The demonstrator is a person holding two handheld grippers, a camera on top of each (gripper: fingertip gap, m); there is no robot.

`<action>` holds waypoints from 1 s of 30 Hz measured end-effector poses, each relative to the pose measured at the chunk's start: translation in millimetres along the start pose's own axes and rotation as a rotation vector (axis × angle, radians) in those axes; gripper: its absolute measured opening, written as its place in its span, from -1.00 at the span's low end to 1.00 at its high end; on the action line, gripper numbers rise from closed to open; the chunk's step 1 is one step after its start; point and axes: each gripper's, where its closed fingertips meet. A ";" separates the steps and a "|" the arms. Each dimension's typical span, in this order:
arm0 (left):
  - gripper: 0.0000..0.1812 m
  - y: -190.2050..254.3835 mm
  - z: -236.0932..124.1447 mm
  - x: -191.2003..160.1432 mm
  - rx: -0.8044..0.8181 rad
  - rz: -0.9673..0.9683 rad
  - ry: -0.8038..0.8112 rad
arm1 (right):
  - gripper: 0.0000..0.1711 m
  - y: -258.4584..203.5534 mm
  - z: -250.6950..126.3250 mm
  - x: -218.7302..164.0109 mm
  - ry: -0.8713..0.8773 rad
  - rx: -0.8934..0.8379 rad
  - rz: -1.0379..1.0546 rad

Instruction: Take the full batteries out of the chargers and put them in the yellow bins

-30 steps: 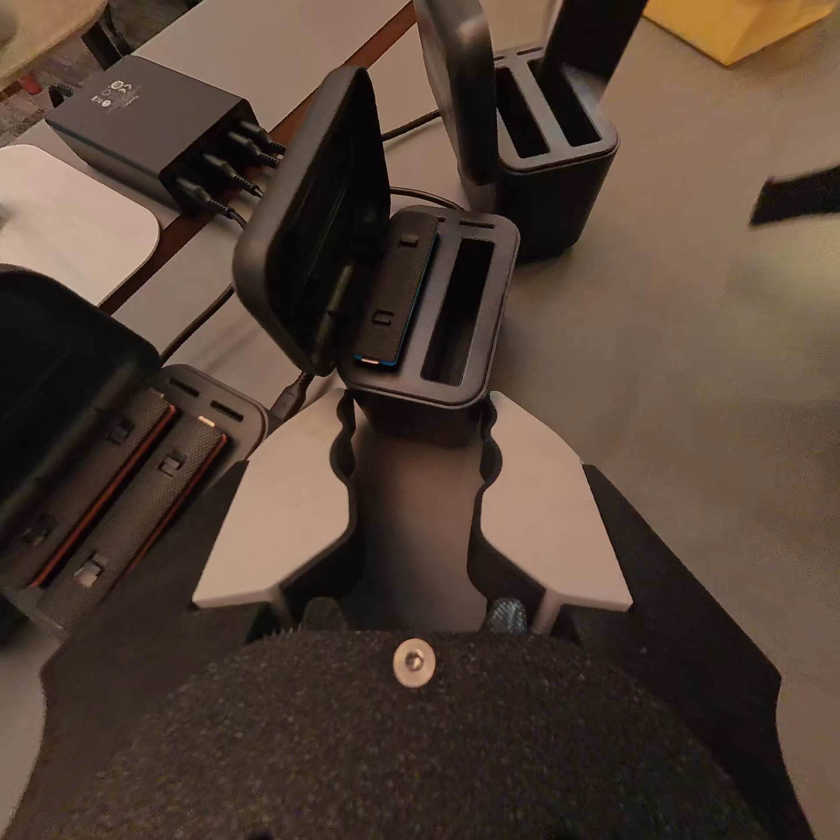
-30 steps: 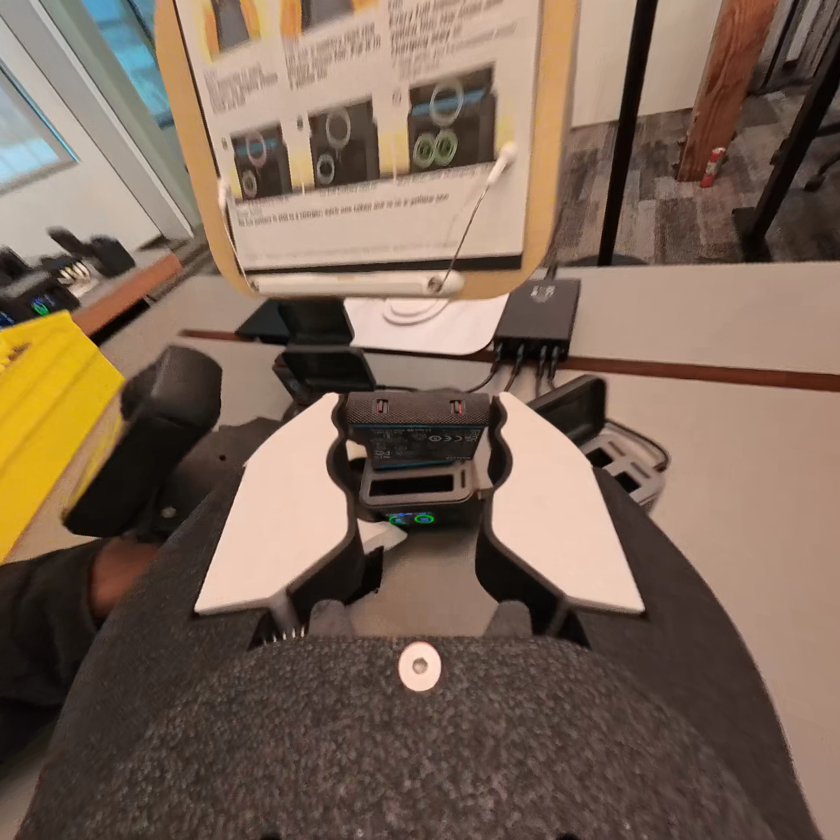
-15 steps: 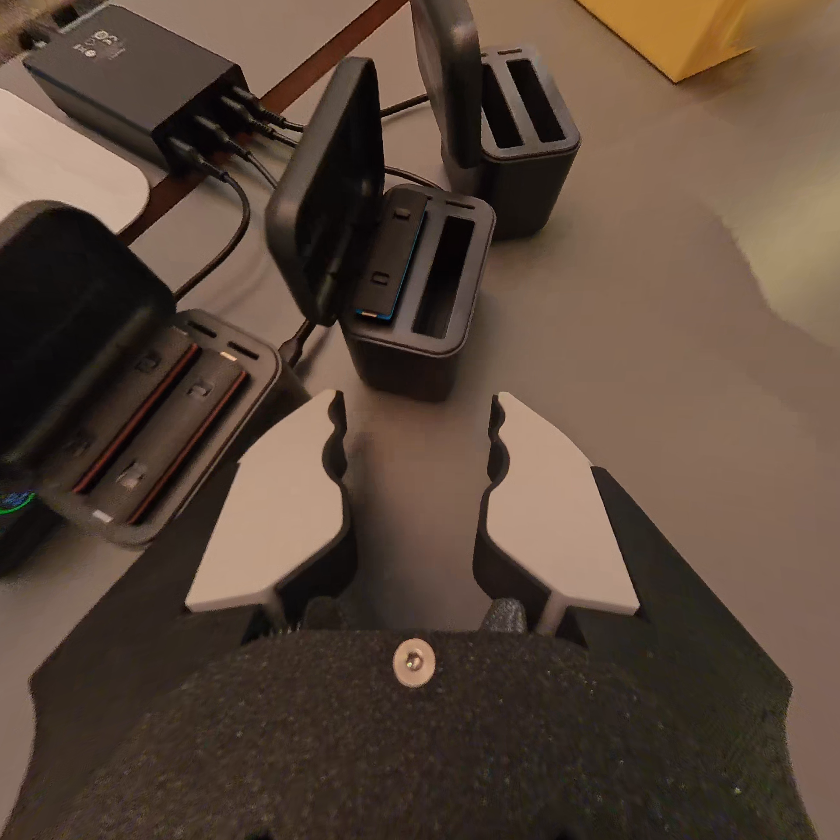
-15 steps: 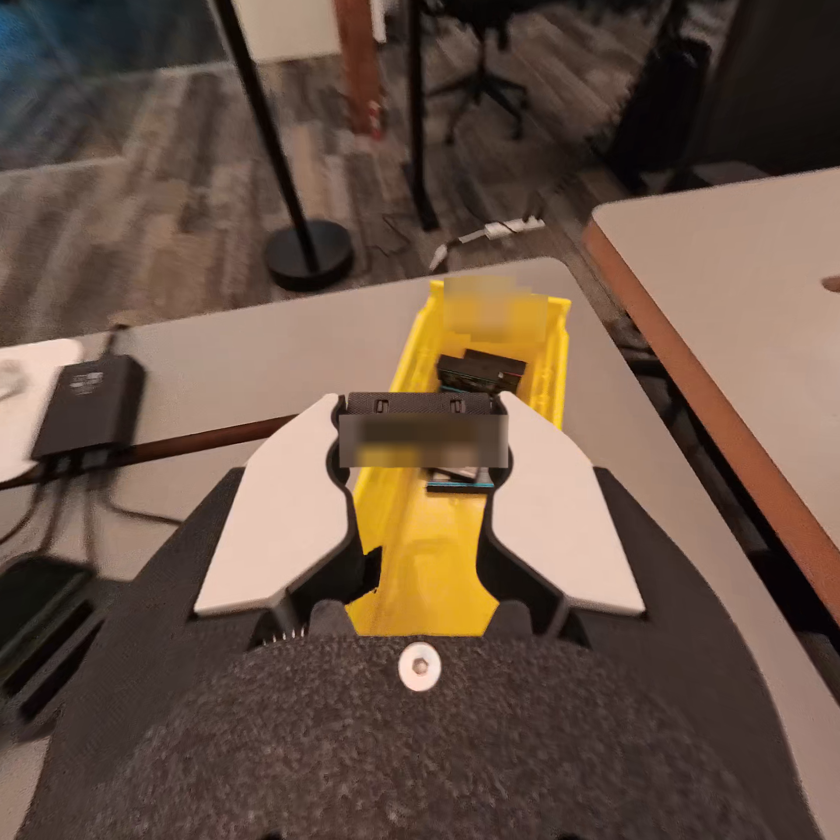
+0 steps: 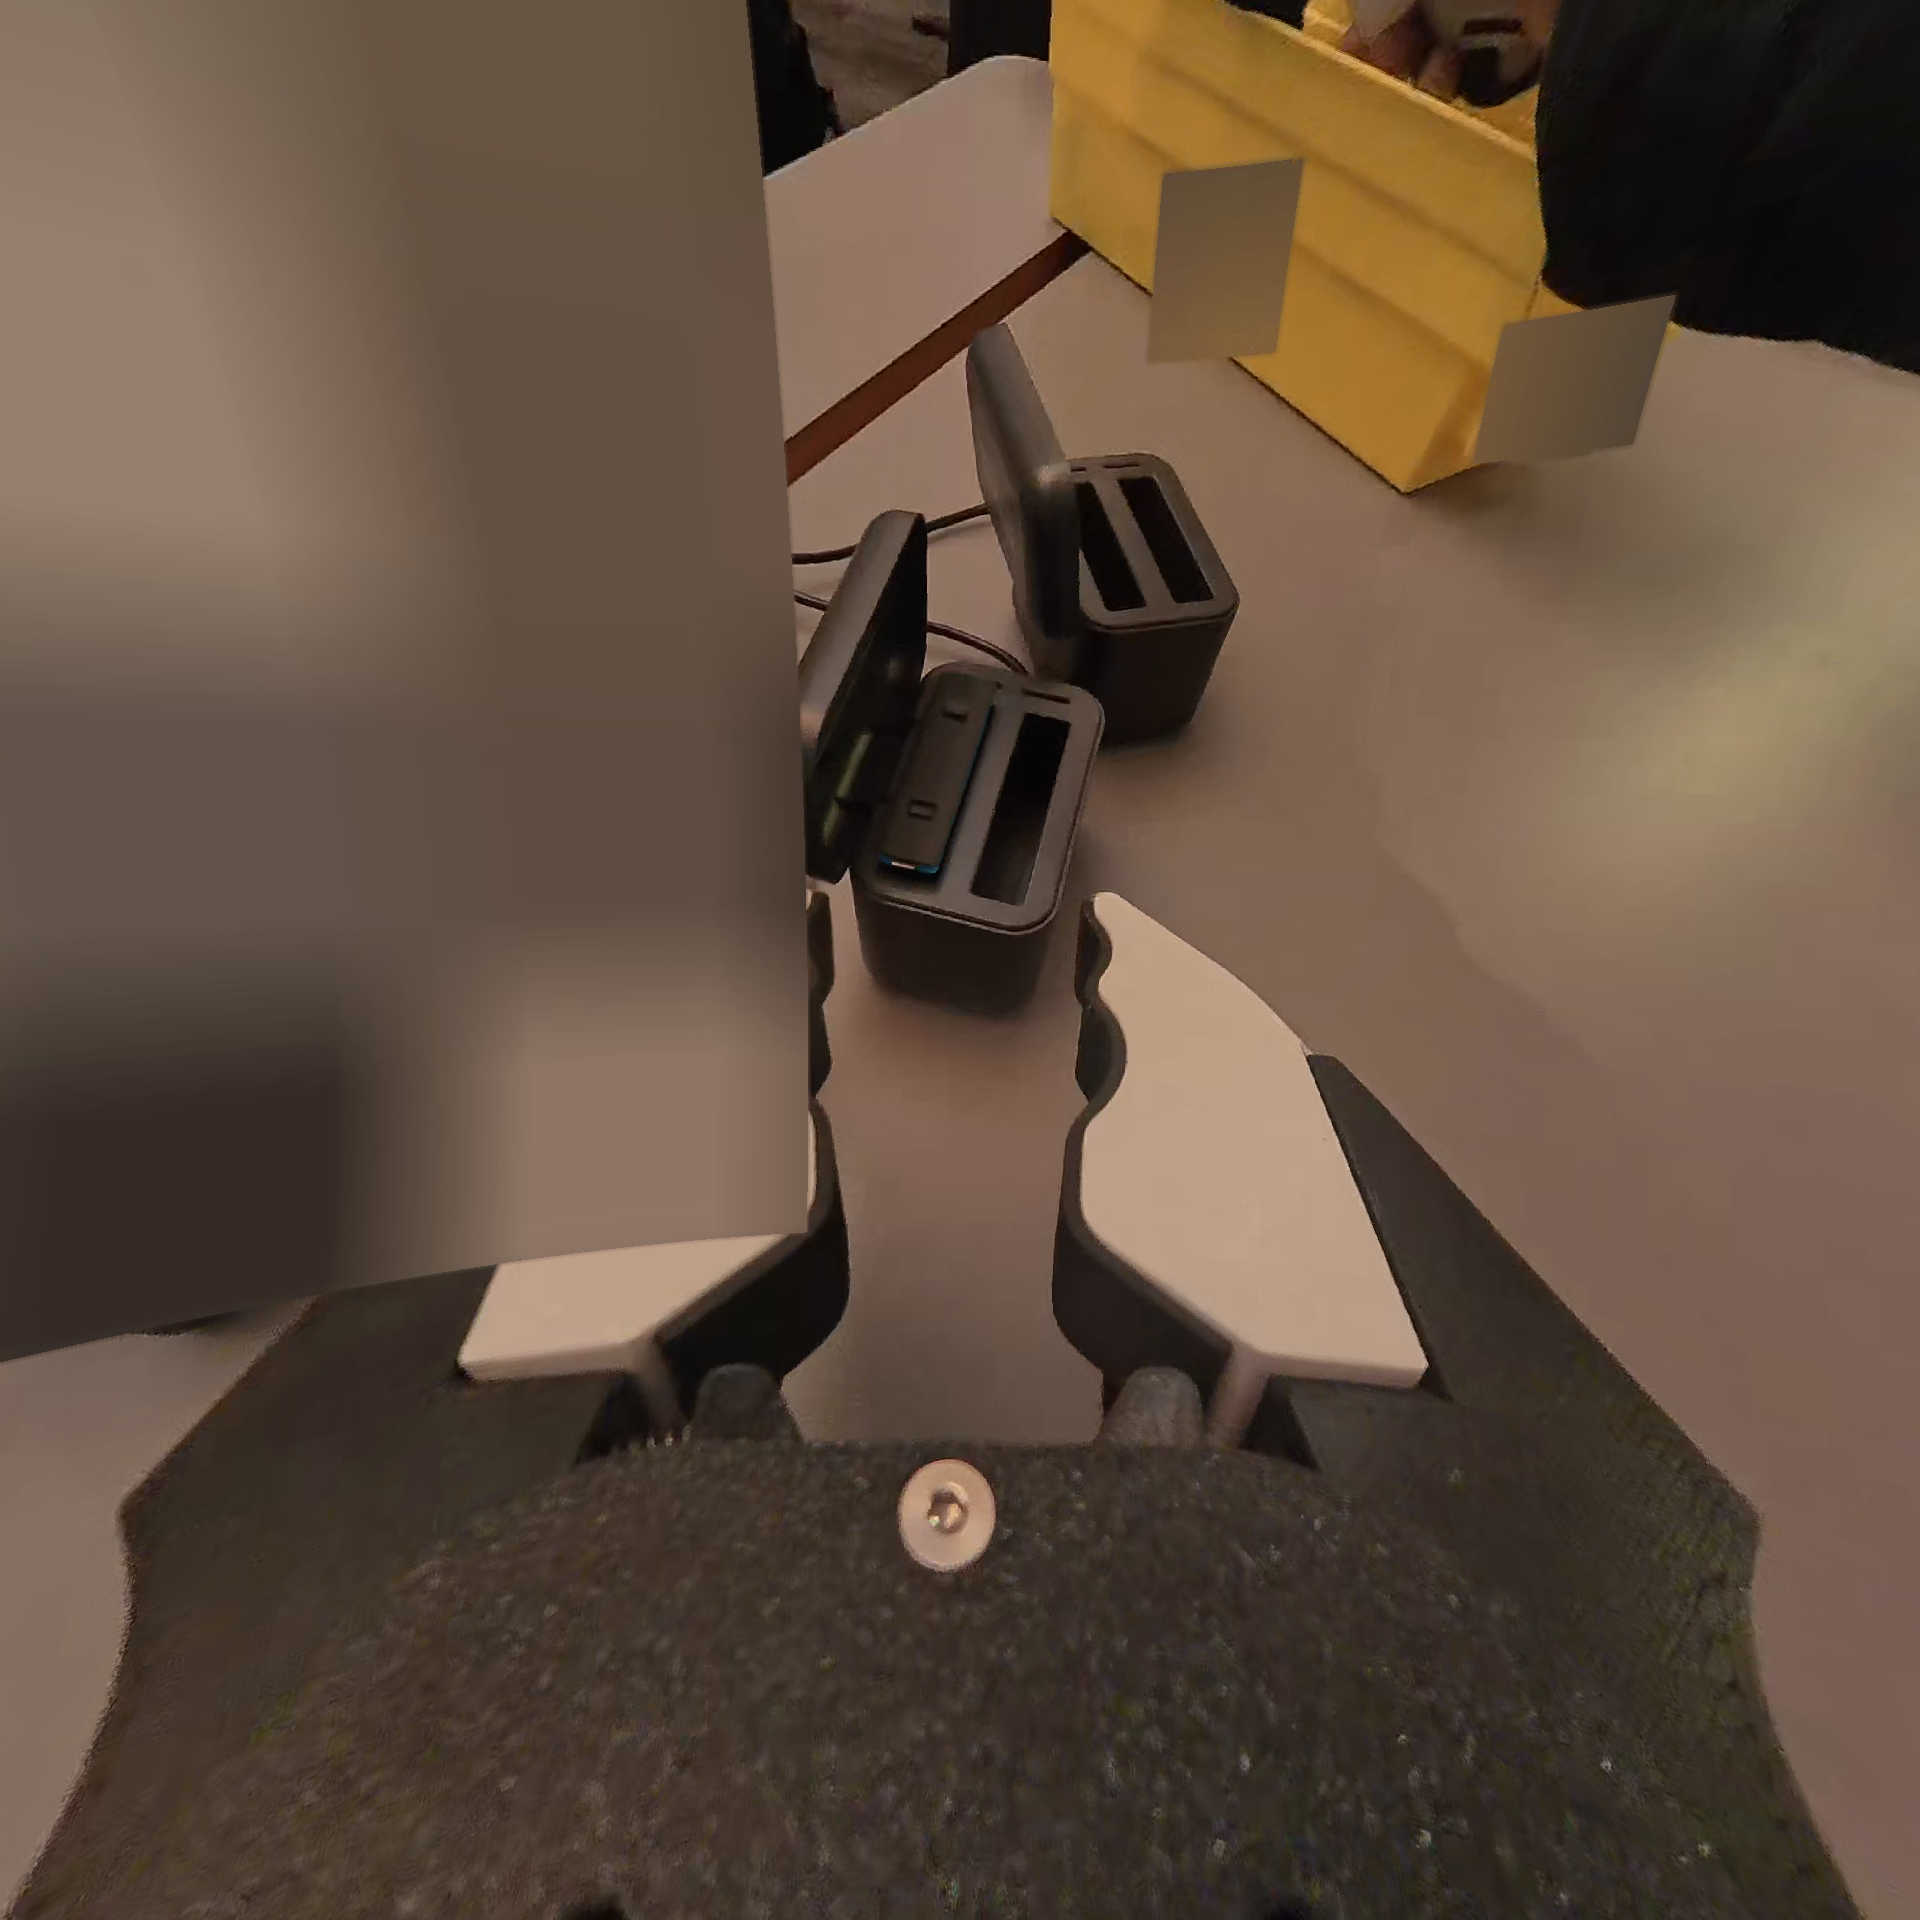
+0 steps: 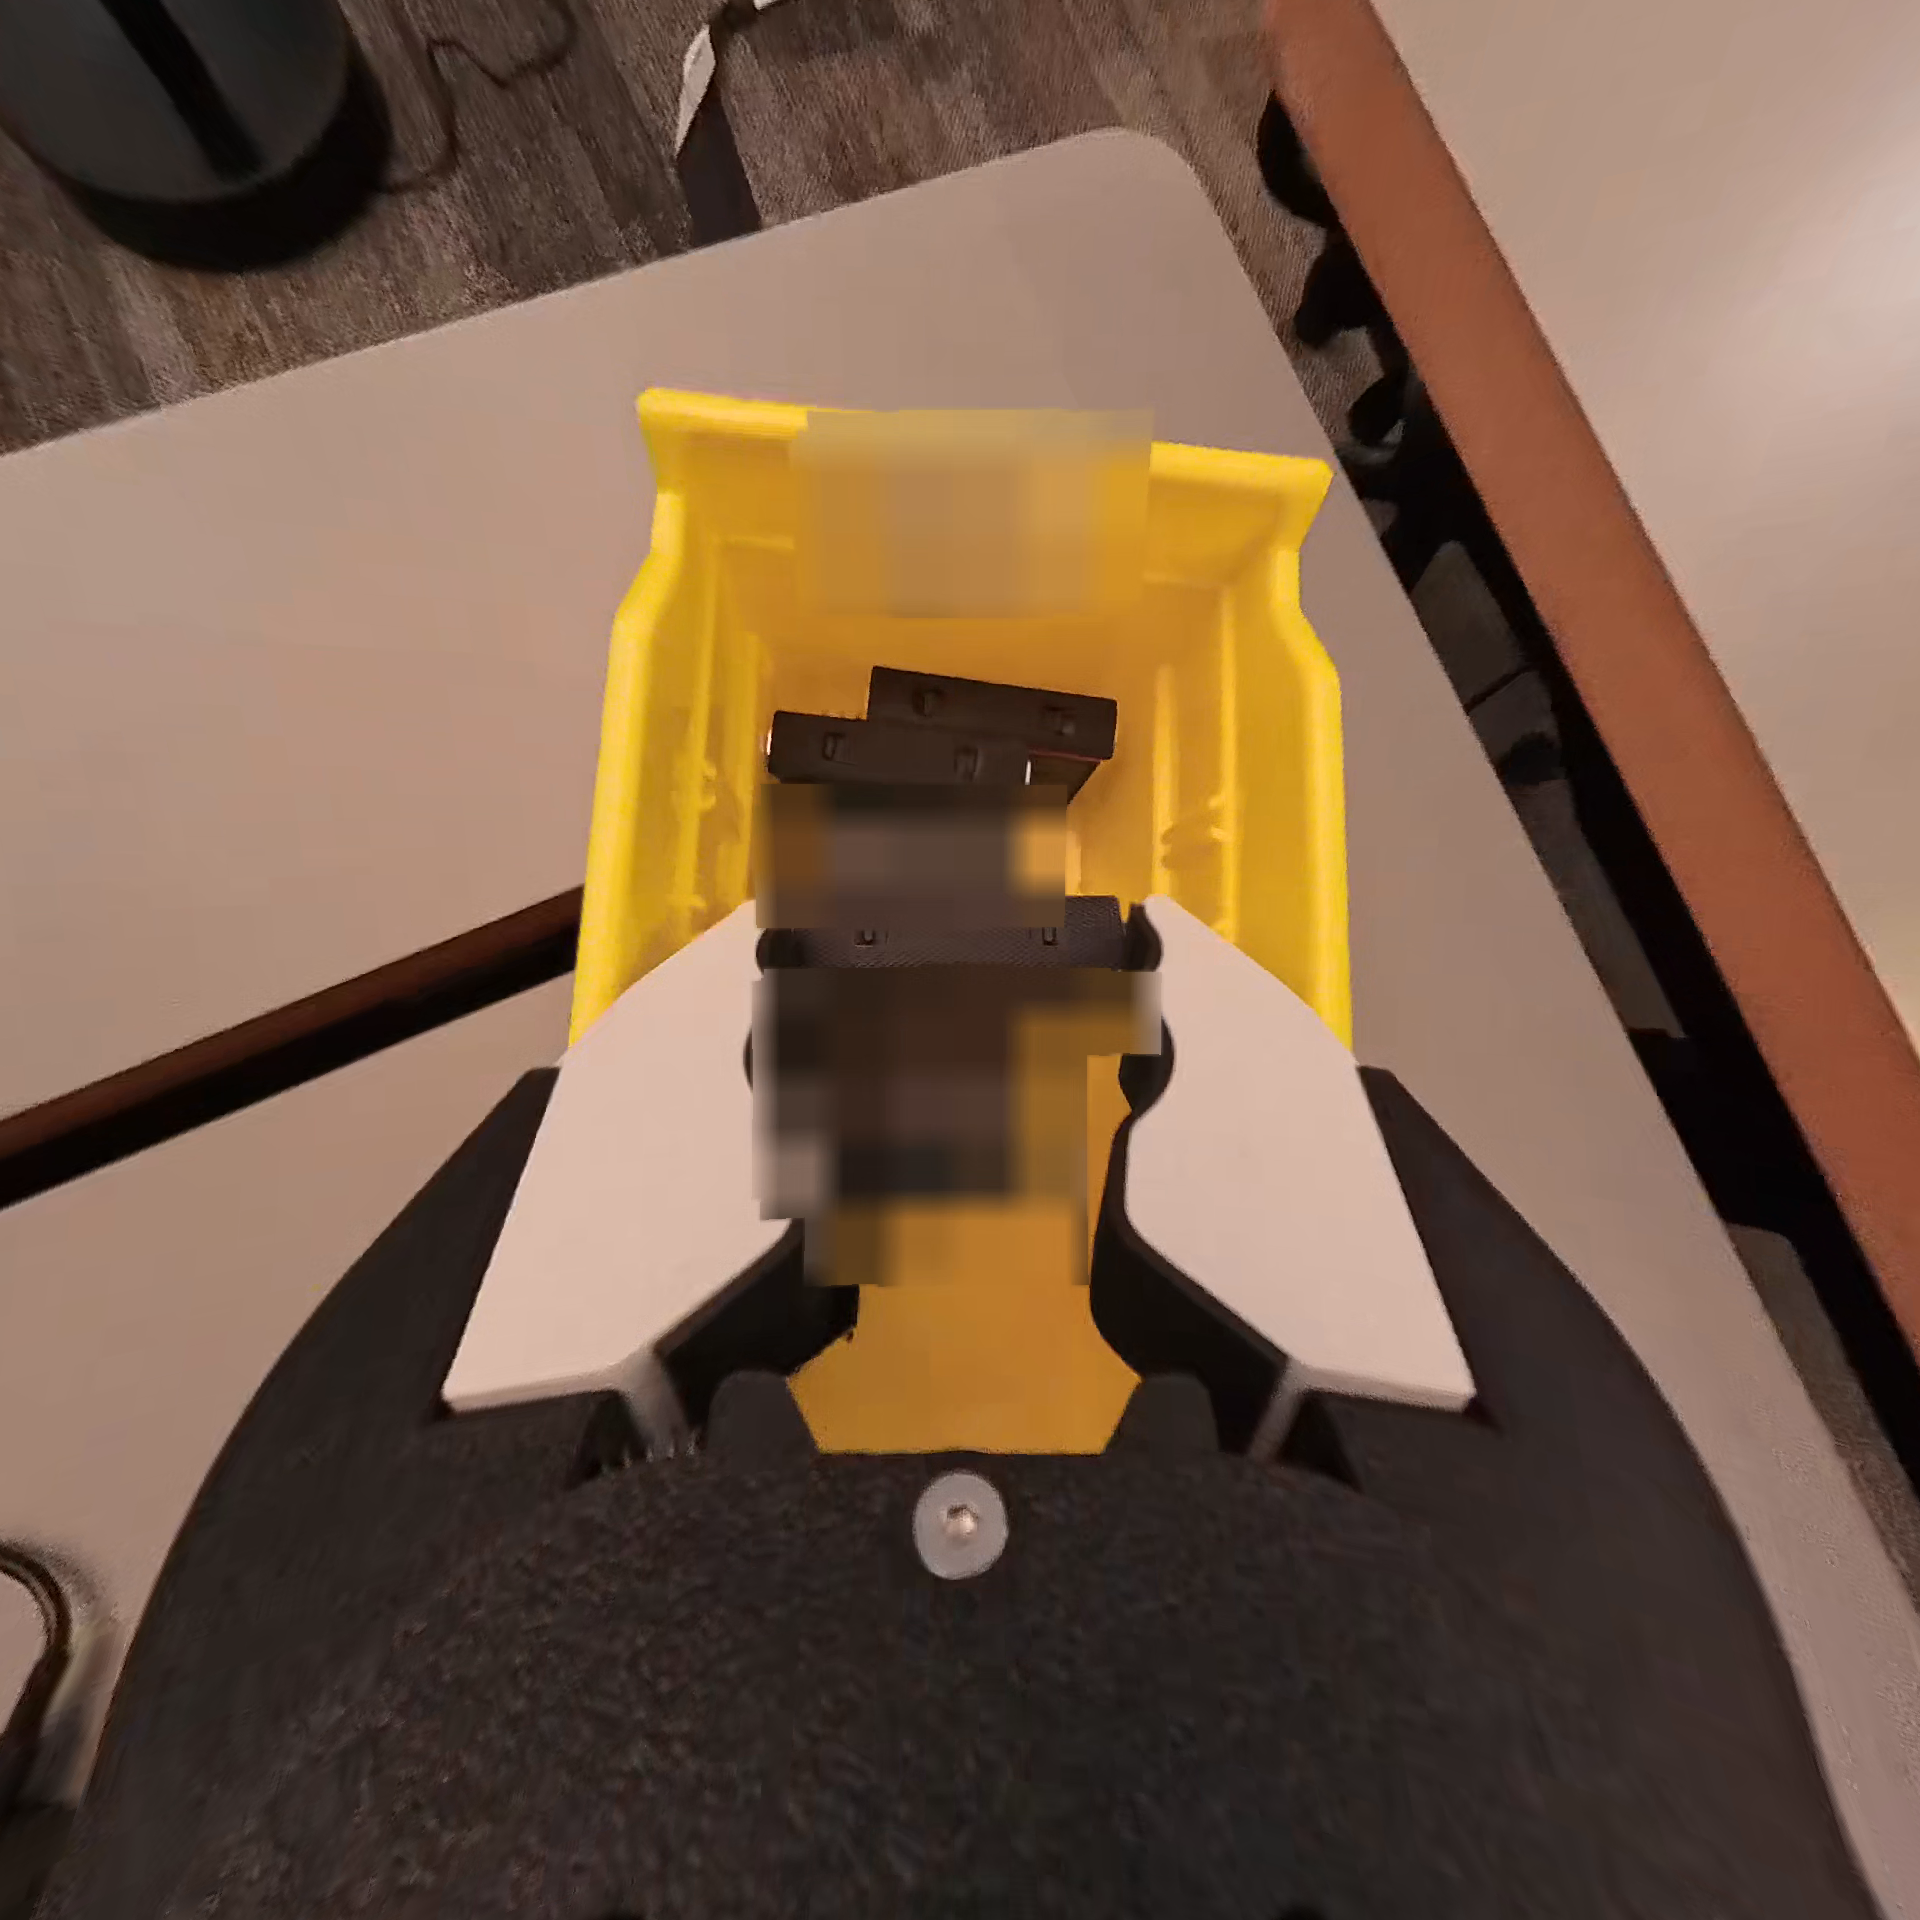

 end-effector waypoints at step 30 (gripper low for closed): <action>-0.81 -6.2 -37.4 2.6 0.122 0.063 -0.058 | -0.47 -130.1 -245.0 -113.9 0.511 0.792 -0.263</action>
Point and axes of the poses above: each gripper's, where its closed fingertips meet, z out along the fingers, x out of its top, y = z × x across the jaws, and after that the axes turned 3 degrees about z, right-handed
